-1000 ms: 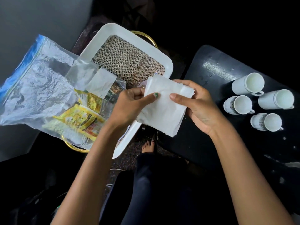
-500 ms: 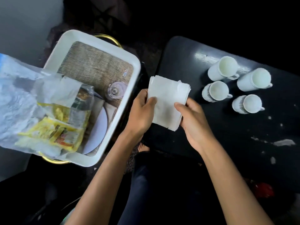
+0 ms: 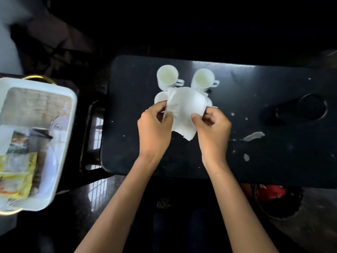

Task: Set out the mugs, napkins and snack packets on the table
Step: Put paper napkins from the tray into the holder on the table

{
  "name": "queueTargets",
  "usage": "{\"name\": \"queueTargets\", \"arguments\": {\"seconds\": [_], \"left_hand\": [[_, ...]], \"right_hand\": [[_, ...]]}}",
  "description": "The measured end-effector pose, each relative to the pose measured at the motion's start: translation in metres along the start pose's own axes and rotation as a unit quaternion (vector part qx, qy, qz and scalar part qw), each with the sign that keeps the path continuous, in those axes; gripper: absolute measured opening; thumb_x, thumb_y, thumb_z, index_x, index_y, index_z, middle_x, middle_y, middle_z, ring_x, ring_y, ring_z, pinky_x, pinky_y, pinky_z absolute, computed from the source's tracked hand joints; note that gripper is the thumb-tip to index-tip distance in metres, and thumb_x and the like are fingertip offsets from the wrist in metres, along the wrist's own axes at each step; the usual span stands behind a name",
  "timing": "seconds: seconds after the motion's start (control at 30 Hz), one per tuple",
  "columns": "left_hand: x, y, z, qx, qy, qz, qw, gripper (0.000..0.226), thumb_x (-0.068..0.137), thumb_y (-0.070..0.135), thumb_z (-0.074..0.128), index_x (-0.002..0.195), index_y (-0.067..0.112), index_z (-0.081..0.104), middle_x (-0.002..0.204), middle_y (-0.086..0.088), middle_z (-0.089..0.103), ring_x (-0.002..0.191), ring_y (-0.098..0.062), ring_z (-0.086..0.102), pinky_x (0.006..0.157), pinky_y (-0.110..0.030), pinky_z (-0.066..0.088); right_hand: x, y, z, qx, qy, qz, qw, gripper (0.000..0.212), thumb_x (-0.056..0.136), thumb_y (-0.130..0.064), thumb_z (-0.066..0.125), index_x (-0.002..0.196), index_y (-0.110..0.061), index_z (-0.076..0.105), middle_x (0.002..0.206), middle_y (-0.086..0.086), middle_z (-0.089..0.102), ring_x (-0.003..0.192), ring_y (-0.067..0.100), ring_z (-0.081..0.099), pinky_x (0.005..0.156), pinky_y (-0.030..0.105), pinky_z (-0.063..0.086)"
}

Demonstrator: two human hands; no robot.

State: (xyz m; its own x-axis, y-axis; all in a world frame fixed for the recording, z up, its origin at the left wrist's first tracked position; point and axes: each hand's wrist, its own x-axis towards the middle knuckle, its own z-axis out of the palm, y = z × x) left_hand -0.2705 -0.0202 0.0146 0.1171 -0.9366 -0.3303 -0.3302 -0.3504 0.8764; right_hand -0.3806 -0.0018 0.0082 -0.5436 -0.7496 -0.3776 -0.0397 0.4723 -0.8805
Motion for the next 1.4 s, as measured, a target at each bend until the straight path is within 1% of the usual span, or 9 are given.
{"name": "queueTargets", "arguments": {"seconds": [0.17,0.27,0.57,0.7,1.0,1.17,1.23,1.3,1.4], "left_hand": [[-0.018,0.034,0.089,-0.005,-0.036,0.0,0.999,0.02,0.091,0.008,0.056,0.101,0.017,0.071,0.081,0.01,0.07,0.069,-0.001,0.06,0.062,-0.008,0.045],[-0.028,0.055,0.148,-0.013,-0.069,0.015,0.997,0.02,0.092,0.008,0.054,0.101,0.017,0.07,0.083,0.01,0.07,0.072,0.001,0.06,0.065,-0.008,0.045],[-0.032,0.095,0.306,-0.004,-0.196,0.08,0.977,0.031,0.091,0.001,0.051,0.117,0.008,0.065,0.105,0.002,0.071,0.096,-0.008,0.065,0.087,-0.023,0.052],[-0.019,0.096,0.336,-0.024,-0.235,0.089,0.968,0.042,0.083,-0.013,0.041,0.116,0.003,0.062,0.108,-0.005,0.069,0.104,-0.015,0.064,0.095,-0.03,0.051],[0.012,0.081,0.372,0.011,-0.291,0.072,0.954,0.048,0.08,-0.016,0.037,0.119,0.001,0.057,0.113,-0.007,0.066,0.112,-0.018,0.061,0.099,-0.033,0.049],[0.018,0.066,0.387,0.158,-0.3,0.1,0.935,0.053,0.082,-0.007,0.042,0.125,0.02,0.059,0.138,0.003,0.053,0.135,-0.017,0.037,0.114,-0.039,0.026],[0.017,0.062,0.391,0.218,-0.27,0.101,0.932,0.051,0.085,0.0,0.044,0.125,0.027,0.057,0.15,0.008,0.037,0.139,-0.016,0.024,0.107,-0.033,0.017],[0.016,0.058,0.391,0.247,-0.262,0.102,0.928,0.052,0.086,0.001,0.044,0.129,0.029,0.053,0.154,0.008,0.026,0.139,-0.018,0.018,0.098,-0.033,0.013],[0.014,0.053,0.39,0.239,-0.273,0.094,0.927,0.066,0.085,-0.001,0.041,0.142,0.033,0.039,0.154,0.006,0.024,0.137,-0.018,0.021,0.11,-0.037,0.017]], "right_hand": [[0.034,0.003,-0.08,0.024,0.073,0.012,0.997,0.009,0.079,-0.007,0.066,0.087,-0.012,0.068,0.079,-0.002,0.07,0.073,0.011,0.066,0.073,0.034,0.056],[0.058,0.007,-0.13,0.042,0.117,0.008,0.992,0.01,0.08,-0.007,0.067,0.09,-0.011,0.068,0.082,-0.002,0.071,0.073,0.008,0.066,0.071,0.027,0.055],[0.127,0.029,-0.246,0.068,0.199,-0.004,0.978,0.021,0.081,-0.003,0.066,0.1,-0.011,0.065,0.093,0.002,0.071,0.086,0.013,0.069,0.08,0.031,0.057],[0.148,0.04,-0.261,0.105,0.188,-0.002,0.977,0.032,0.077,0.011,0.061,0.106,-0.005,0.062,0.098,0.007,0.069,0.094,0.016,0.068,0.081,0.023,0.056],[0.182,0.064,-0.266,0.112,0.161,0.035,0.98,0.045,0.078,0.015,0.052,0.118,-0.005,0.053,0.11,0.012,0.065,0.102,0.019,0.065,0.092,0.036,0.054],[0.188,0.076,-0.269,-0.035,0.151,0.031,0.987,0.041,0.084,-0.003,0.058,0.123,-0.013,0.055,0.119,0.001,0.064,0.113,0.016,0.055,0.098,0.038,0.046],[0.188,0.081,-0.269,-0.105,0.154,0.039,0.982,0.04,0.085,-0.008,0.058,0.124,-0.019,0.056,0.123,-0.002,0.059,0.116,0.02,0.045,0.099,0.041,0.041],[0.187,0.085,-0.269,-0.143,0.146,0.063,0.977,0.043,0.084,-0.008,0.058,0.125,-0.022,0.057,0.128,-0.002,0.048,0.118,0.02,0.036,0.101,0.041,0.037],[0.186,0.087,-0.271,-0.155,0.146,0.084,0.973,0.043,0.083,-0.01,0.058,0.124,-0.022,0.057,0.129,0.0,0.042,0.119,0.02,0.035,0.103,0.042,0.036]]}}
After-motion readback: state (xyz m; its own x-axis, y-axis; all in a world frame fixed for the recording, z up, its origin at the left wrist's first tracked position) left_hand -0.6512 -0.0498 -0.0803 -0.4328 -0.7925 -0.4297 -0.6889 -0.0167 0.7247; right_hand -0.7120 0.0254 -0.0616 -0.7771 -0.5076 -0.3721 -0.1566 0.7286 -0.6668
